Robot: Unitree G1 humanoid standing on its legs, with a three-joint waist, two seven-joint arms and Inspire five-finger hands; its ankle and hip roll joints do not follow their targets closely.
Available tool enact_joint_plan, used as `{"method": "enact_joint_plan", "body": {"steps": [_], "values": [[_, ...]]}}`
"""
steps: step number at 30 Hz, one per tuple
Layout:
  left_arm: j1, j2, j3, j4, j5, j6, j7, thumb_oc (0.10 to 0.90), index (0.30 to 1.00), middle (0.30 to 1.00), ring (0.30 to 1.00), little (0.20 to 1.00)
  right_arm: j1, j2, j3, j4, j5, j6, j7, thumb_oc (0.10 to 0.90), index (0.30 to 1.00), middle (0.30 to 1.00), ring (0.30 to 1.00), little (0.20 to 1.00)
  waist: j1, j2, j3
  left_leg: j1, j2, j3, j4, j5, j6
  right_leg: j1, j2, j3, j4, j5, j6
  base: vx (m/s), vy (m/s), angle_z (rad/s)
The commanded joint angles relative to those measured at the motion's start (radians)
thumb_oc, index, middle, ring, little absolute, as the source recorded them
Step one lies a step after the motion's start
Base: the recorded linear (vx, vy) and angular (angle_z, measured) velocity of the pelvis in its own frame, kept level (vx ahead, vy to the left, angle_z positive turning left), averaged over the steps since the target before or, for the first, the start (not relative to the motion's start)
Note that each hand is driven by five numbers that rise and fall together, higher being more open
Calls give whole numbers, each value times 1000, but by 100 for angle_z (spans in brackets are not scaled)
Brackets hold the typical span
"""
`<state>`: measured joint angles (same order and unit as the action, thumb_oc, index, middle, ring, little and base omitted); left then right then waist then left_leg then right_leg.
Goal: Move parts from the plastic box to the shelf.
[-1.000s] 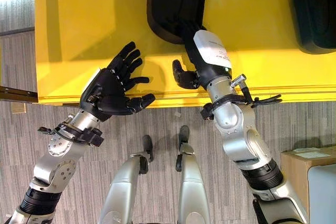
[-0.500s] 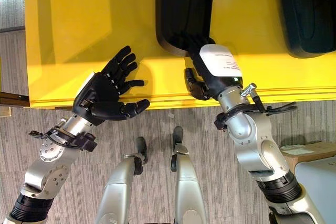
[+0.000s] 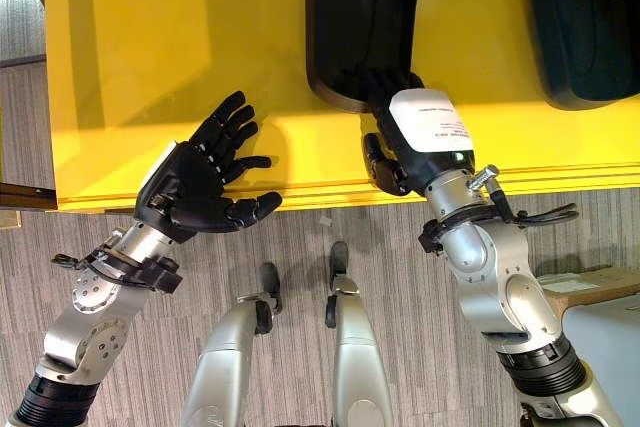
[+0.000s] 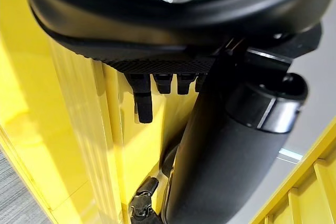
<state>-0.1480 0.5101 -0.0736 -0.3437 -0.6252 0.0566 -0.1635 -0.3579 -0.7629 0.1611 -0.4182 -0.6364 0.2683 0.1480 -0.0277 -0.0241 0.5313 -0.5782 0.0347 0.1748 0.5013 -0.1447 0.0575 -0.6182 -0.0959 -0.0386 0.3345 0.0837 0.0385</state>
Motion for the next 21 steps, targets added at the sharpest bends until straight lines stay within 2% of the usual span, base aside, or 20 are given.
{"method": "enact_joint_plan", "body": {"steps": [1,7,21], "values": [[85,44,42,-32,-35,-6,3,900,1000,1000,1000,1000,21,-124,-57,26,-117,-7,55,900,1000,1000,1000,1000,-11,42,-11,33,13,-28,-155,130,-55,40,41,-26,153,-178,-4,0,0,0],[92,55,53,-34,-48,-4,-11,900,1000,1000,1000,1000,-19,-172,-42,17,-89,10,90,900,1000,1000,1000,1000,0,43,-11,34,12,-33,-152,130,-57,43,41,-33,157,-181,-4,0,0,0],[107,59,56,-36,-51,-11,-24,900,1000,1000,1000,1000,6,-171,-42,21,-130,16,115,900,1000,1000,1000,1000,-3,43,-11,37,12,-31,-153,129,-57,45,40,-36,154,-181,-4,0,0,0]]}}
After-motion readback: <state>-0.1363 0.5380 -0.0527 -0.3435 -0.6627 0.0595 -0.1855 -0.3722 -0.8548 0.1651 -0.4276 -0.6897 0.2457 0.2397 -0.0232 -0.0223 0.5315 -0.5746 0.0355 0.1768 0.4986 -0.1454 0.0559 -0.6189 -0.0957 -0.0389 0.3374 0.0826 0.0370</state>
